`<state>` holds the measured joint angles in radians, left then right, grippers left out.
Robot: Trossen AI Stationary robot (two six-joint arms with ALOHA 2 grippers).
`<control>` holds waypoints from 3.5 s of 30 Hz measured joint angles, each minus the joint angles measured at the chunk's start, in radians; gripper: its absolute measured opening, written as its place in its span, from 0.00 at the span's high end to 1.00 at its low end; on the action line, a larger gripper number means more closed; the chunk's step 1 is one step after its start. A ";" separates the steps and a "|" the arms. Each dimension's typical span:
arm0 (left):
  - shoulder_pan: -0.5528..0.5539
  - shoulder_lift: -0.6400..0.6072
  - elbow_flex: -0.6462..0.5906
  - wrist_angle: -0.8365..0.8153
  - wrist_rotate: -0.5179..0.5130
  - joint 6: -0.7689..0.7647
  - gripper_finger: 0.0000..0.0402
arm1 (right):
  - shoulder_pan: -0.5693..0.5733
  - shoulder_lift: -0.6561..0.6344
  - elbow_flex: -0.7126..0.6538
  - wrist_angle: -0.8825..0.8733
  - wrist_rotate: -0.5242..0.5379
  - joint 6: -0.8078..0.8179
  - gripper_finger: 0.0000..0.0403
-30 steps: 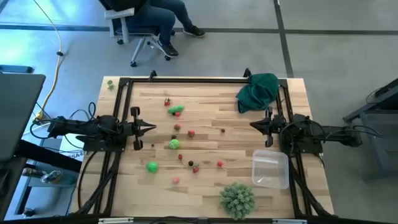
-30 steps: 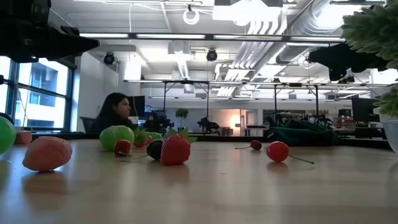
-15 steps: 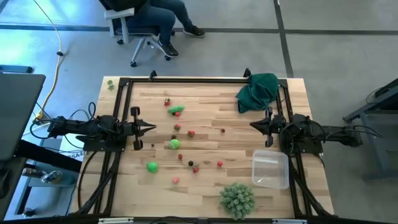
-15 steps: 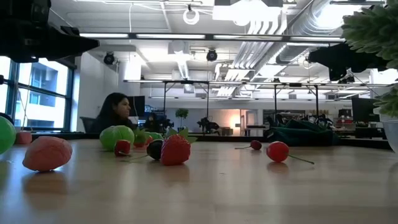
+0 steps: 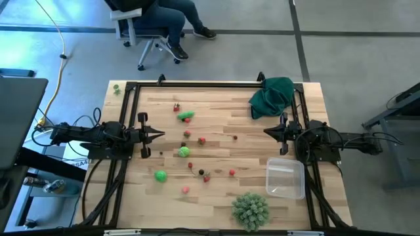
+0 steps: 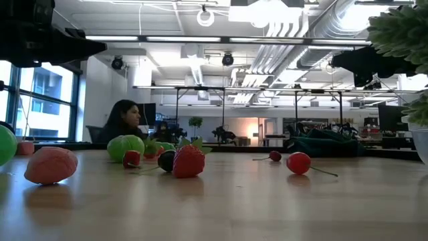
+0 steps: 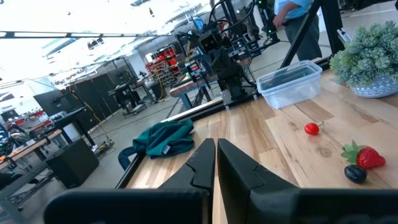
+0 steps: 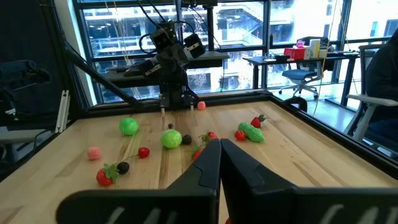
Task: Pick and placing Produce into tupperware
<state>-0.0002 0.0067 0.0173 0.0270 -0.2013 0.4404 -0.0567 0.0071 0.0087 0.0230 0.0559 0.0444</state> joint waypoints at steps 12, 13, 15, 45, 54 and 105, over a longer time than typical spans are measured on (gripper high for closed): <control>0.000 0.000 0.000 0.000 0.000 0.000 0.98 | 0.000 0.000 0.000 0.000 0.000 0.000 1.00; 0.000 0.000 0.000 0.000 0.000 0.000 0.98 | 0.000 0.000 0.000 0.000 0.000 0.000 1.00; 0.000 0.000 0.000 0.000 0.000 0.000 0.98 | 0.000 0.000 0.000 0.000 0.000 0.000 1.00; 0.000 0.000 0.000 0.000 0.000 0.000 0.98 | 0.000 0.000 0.000 0.000 0.000 0.000 1.00; 0.000 0.000 0.000 0.001 0.003 -0.138 0.98 | 0.000 0.000 0.000 0.000 0.000 0.010 1.00; 0.001 0.368 0.358 -0.205 -0.169 -0.123 0.98 | 0.005 0.321 0.551 -0.560 0.050 0.561 1.00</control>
<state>0.0006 0.3742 0.3748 -0.1779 -0.3703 0.3175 -0.0518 0.3277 0.5595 -0.5373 0.1056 0.6058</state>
